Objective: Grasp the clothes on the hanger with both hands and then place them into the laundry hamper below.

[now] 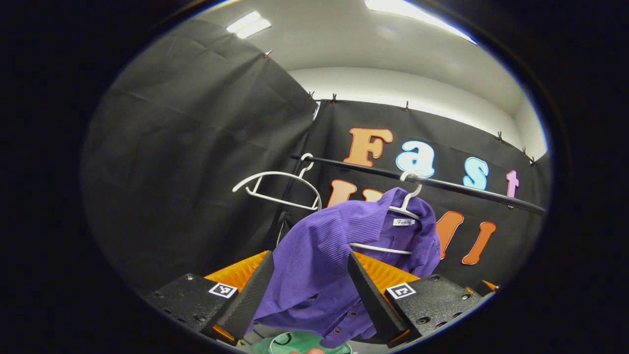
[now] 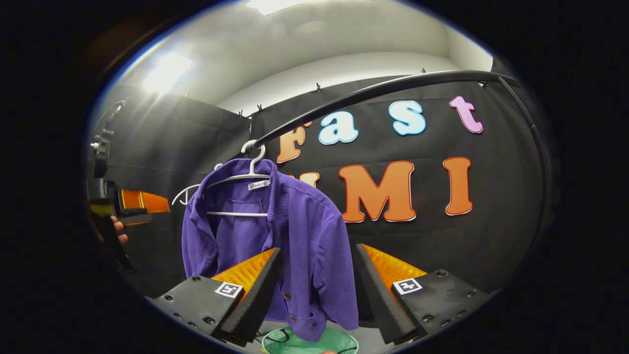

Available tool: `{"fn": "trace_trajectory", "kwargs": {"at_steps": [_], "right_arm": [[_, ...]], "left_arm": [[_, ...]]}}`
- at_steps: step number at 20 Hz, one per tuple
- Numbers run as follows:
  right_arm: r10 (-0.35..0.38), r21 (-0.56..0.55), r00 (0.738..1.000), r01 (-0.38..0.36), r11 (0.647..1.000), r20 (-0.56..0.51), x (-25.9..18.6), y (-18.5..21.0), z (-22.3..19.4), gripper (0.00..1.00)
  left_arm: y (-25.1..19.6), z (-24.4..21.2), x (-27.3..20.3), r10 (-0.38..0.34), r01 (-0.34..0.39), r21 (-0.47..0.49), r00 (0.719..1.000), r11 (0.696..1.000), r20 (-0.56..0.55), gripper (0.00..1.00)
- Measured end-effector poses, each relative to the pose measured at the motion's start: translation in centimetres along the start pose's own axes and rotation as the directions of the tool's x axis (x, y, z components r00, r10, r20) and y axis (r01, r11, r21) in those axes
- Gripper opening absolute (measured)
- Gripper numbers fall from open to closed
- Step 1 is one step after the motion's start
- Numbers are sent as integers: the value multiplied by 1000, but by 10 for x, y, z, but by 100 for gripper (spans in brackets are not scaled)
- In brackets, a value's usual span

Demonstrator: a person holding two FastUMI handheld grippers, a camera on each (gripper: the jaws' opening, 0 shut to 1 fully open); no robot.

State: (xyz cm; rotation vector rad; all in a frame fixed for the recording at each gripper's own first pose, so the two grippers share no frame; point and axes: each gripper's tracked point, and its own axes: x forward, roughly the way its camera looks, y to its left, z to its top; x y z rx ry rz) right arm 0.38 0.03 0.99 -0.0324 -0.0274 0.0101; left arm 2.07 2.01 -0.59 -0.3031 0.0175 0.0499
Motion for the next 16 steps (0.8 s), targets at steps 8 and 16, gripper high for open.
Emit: {"fn": "trace_trajectory", "kwargs": {"at_steps": [8, 16], "right_arm": [[66, 55, 997, -64, 996, -41, 71, 55, -40, 96], [-137, 4, 990, 138, 990, -21, 168, 68, -72, 90]], "left_arm": [[30, -31, -16, -24, 11, 163, 996, 987, 83, 92], [59, -29, -46, -69, 57, 191, 996, 980, 56, 95]]}}
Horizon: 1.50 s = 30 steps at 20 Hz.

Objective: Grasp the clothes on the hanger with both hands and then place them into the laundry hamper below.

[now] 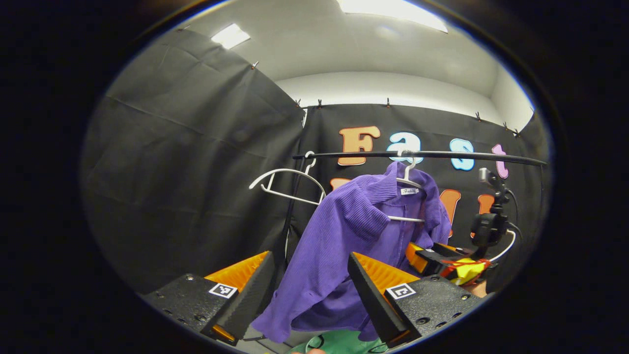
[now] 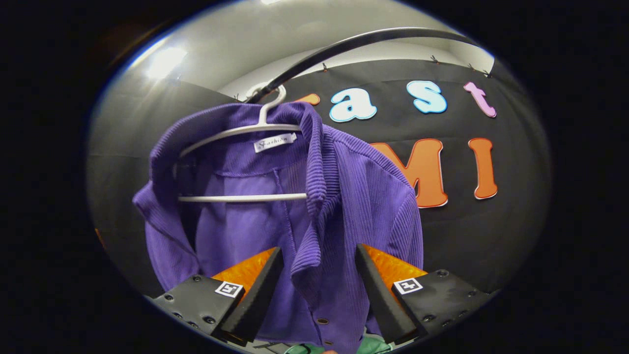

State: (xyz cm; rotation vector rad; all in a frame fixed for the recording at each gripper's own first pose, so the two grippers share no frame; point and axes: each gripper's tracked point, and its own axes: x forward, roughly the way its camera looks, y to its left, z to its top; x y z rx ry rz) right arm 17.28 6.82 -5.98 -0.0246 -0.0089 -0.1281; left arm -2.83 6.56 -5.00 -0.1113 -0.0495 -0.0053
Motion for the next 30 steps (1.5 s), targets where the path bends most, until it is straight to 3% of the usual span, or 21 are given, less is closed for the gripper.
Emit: {"fn": "trace_trajectory", "kwargs": {"at_steps": [2, 3, 5, 6, 7, 10, 15, 22, 25, 30], "right_arm": [[-100, -2, 995, 100, 995, 17, 17, -18, -5, 96], [-131, 3, 991, 131, 991, 10, 16, -27, -6, 90], [-143, 29, 989, 144, 989, -19, 17, -40, -11, 91], [-130, 46, 991, 132, 990, -31, 16, -43, -13, 96], [-112, 57, 993, 114, 992, -33, 13, -47, -10, 96], [-97, 13, 995, 97, 995, 0, -4, -69, 9, 7], [60, -52, 996, -57, 997, 62, -38, -68, 46, 8], [209, -41, 964, -205, 978, 164, -72, -77, 92, 7], [270, -34, 945, -268, 963, 185, -80, -80, 101, 8], [304, -6, 932, -308, 951, 196, -89, -91, 106, 7]], "left_arm": [[14, 0, -12, -14, 14, 26, 1000, 1000, -3, 92], [20, -1, -17, -22, 22, 42, 1000, 999, -8, 92], [29, -1, -25, -48, 49, 80, 999, 996, -15, 92], [30, -2, -26, -61, 62, 88, 998, 994, -17, 95], [28, -4, -26, -77, 78, 83, 997, 993, -23, 92], [12, -14, -16, -99, 100, 24, 994, 995, -45, 95], [-40, -27, 24, -92, 92, 12, 995, 996, -31, 92], [-109, -37, 86, -72, 72, -16, 997, 997, -8, 95], [-119, -40, 108, 1, -1, 3, 1000, 1000, 21, 92], [-84, -37, 139, 193, -198, 42, 976, 979, 98, 91]]}}
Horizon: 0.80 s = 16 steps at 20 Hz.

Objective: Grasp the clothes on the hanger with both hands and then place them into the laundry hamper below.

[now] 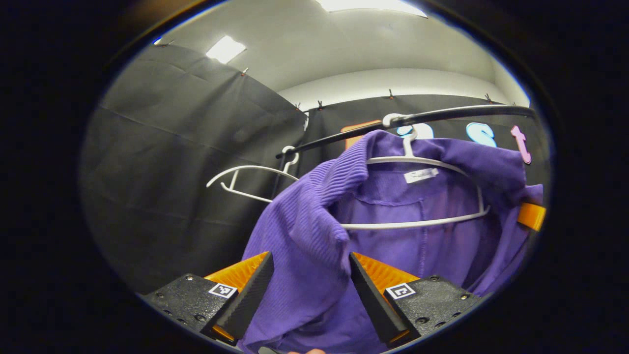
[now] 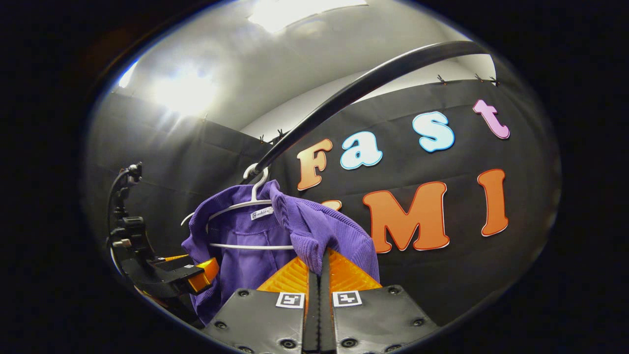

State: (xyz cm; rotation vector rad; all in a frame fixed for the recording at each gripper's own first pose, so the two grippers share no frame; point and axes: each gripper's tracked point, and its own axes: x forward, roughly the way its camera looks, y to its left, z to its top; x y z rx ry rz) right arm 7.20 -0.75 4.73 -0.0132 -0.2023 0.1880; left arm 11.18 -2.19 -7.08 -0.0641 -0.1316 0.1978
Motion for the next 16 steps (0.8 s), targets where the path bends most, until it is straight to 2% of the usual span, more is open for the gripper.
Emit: {"fn": "trace_trajectory", "kwargs": {"at_steps": [2, 4, 6, 8, 10, 11, 12, 13, 16], "right_arm": [[-22, -10, 1000, 22, 1000, 11, -2, -4, 3, 7], [-40, -26, 999, 40, 999, 9, -2, -4, 1, 7], [-55, -27, 998, 55, 998, 9, -1, -4, 1, 7], [-102, -37, 994, 103, 994, 33, 2, -12, 5, 7], [-170, -62, 984, 173, 983, 54, 6, -24, 10, 8], [-199, -68, 978, 203, 977, 63, 9, -29, 13, 8], [-219, -67, 973, 224, 972, 77, 14, -32, 17, 7], [-230, -58, 969, 235, 970, 89, 20, -34, 22, 7], [-262, -42, 957, 269, 962, 125, 31, -49, 34, 7]], "left_arm": [[10, -4, 10, 11, -11, 7, 1000, 1000, -10, 91], [15, -6, 11, -36, 37, 20, 999, 999, -33, 87], [33, 2, 12, -27, 28, 30, 999, 999, -26, 45], [42, 22, 7, -48, 48, 30, 999, 998, -10, 2], [66, 63, 7, -10, 8, 29, 999, 1000, 50, 3], [76, 83, 13, 5, -6, 23, 997, 1000, 77, 0], [84, 100, 22, 15, -16, 9, 995, 1000, 94, 3], [91, 115, 34, 18, -16, -19, 994, 1000, 105, 6], [111, 137, 75, 1, 9, -90, 993, 996, 116, 0]]}}
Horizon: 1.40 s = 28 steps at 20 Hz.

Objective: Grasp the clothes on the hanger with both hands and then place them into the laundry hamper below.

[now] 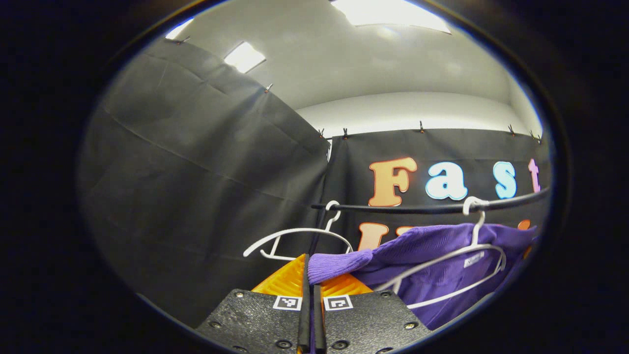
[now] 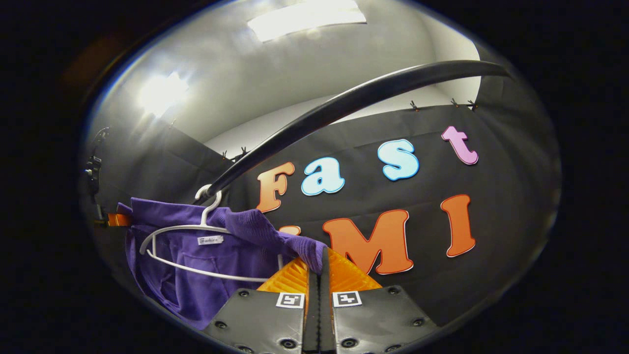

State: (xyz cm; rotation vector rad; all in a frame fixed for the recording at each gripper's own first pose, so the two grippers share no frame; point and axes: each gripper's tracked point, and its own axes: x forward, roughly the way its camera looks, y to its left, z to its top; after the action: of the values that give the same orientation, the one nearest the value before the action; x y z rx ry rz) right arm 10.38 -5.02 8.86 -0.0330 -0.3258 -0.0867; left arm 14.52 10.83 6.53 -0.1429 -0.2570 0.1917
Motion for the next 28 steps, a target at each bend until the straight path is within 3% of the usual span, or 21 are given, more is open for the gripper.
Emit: {"fn": "trace_trajectory", "kwargs": {"at_steps": [4, 7, 11, 14, 21, 26, 28], "right_arm": [[28, 55, 999, -27, 998, -18, 5, 10, -7, 7], [23, 48, 999, -21, 999, -31, 4, 17, -8, 7], [1, 17, 1000, -1, 1000, -25, 23, 12, -9, 7], [-32, -33, 999, 31, 999, -22, 39, 3, -15, 7], [-102, -91, 985, 90, 992, -140, 57, -28, -87, 7], [-97, -77, 961, 79, 994, -260, 30, -41, -126, 8], [-33, -45, 961, 22, 999, -275, 25, -32, -127, 8]], "left_arm": [[17, -51, 52, -85, 88, 23, 991, 996, -100, 3], [26, -96, 47, -108, 111, 6, 981, 994, -162, 5], [23, -138, 35, -126, 142, 63, 969, 988, -211, 3], [18, -158, 25, -143, 163, 60, 958, 985, -250, 4], [25, -196, -1, -148, 194, 109, 931, 975, -333, 3], [17, -206, -24, -149, 218, 155, 918, 964, -367, 0], [8, -208, -29, -150, 220, 157, 917, 963, -370, 3]]}}
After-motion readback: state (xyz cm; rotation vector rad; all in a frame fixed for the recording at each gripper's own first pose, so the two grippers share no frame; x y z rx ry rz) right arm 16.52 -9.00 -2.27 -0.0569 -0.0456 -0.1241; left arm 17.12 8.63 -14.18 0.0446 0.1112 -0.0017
